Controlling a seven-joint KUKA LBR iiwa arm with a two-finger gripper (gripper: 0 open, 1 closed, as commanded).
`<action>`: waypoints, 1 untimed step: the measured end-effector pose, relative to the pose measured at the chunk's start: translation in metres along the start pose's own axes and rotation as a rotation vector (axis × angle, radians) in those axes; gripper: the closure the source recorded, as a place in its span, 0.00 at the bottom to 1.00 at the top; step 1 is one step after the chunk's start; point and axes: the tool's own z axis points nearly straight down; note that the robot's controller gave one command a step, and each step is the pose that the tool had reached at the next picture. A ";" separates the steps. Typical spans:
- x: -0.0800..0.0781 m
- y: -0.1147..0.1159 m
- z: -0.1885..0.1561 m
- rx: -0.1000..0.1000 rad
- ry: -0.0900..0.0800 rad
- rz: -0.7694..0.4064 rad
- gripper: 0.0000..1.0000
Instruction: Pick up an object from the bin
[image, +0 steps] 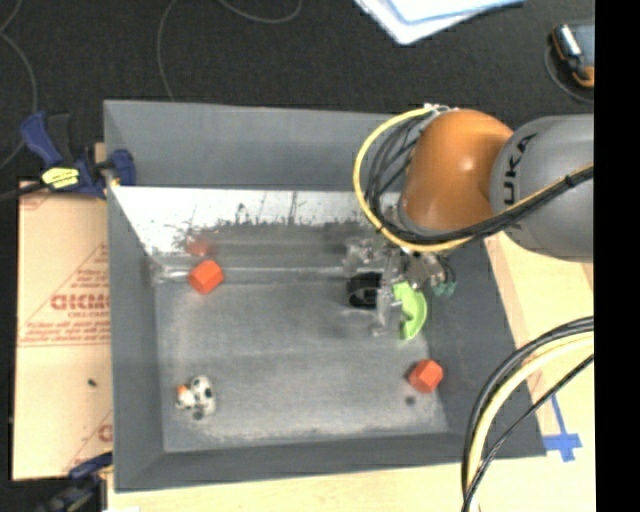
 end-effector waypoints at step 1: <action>-0.001 -0.036 0.037 -0.004 -0.008 0.215 0.00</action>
Offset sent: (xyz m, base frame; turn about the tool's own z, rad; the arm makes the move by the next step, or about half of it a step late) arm 0.0060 -0.0531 -0.0466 0.1869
